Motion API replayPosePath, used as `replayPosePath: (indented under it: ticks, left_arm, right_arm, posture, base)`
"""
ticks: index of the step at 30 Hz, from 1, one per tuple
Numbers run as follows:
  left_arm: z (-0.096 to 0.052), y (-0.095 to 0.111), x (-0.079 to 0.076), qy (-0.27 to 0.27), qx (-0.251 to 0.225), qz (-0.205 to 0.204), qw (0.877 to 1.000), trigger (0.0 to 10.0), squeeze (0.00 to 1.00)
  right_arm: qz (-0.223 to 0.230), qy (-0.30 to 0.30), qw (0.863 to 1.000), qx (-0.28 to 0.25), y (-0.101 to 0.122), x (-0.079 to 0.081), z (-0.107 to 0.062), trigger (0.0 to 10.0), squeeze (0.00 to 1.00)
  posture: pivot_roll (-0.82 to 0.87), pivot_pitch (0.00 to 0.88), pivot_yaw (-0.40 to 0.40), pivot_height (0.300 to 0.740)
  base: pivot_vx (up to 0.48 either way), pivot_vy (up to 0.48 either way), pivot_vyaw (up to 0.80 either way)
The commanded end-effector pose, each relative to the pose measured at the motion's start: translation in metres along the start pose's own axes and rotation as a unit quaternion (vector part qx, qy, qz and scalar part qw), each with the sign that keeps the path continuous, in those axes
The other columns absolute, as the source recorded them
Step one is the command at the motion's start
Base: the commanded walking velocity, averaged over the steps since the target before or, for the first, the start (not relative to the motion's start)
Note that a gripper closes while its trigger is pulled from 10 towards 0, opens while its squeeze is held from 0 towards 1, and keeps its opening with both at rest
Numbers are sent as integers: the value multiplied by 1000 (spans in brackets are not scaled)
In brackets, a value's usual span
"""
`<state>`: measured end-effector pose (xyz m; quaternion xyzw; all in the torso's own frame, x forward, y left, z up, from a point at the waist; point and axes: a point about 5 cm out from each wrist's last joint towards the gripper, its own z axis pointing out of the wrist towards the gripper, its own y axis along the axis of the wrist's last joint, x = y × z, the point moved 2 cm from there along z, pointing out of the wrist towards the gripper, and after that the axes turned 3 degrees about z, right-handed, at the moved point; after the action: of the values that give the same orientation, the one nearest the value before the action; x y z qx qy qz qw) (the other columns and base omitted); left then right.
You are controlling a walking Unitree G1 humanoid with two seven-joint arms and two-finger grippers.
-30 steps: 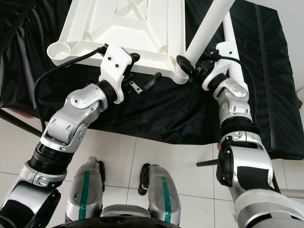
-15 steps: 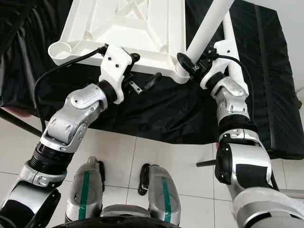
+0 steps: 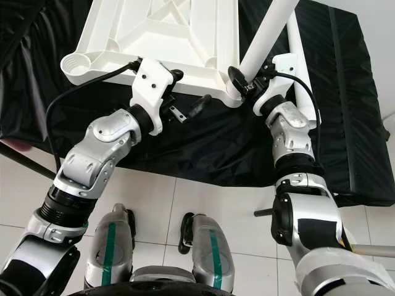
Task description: Building children table
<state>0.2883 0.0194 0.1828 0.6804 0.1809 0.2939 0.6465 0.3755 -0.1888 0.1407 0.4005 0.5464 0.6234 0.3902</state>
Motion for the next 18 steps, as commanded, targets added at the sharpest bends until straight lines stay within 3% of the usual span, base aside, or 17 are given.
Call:
replayPosePath:
  ticks: [1,7,10,11,18]
  left_arm:
    - [0,0,-6,-14,-1,-3,1000,10000,0]
    - [1,-1,-7,-15,-1,-3,1000,10000,0]
    - [1,-1,-7,-17,-1,-3,1000,10000,0]
    - [2,-1,-8,-18,-1,-3,1000,10000,0]
    - [2,-1,-7,-18,-2,-3,1000,10000,0]
  right_arm:
    - [15,-40,999,8,-10,-5,-7,10000,0]
    - [18,-57,998,-7,-8,2,-5,10000,0]
    - [23,-107,994,-26,-4,8,-4,10000,0]
    - [30,-164,986,-31,-4,10,-5,10000,0]
    - [39,-232,972,-28,-10,8,-11,10000,0]
  posture:
    - [125,58,-135,740]
    - [124,55,-135,740]
    - [122,49,-138,740]
    - [124,47,-140,740]
    - [126,45,-141,740]
  base:
    - [0,0,0]
    - [0,0,0]
    - [0,0,0]
    - [0,0,0]
    - [0,0,0]
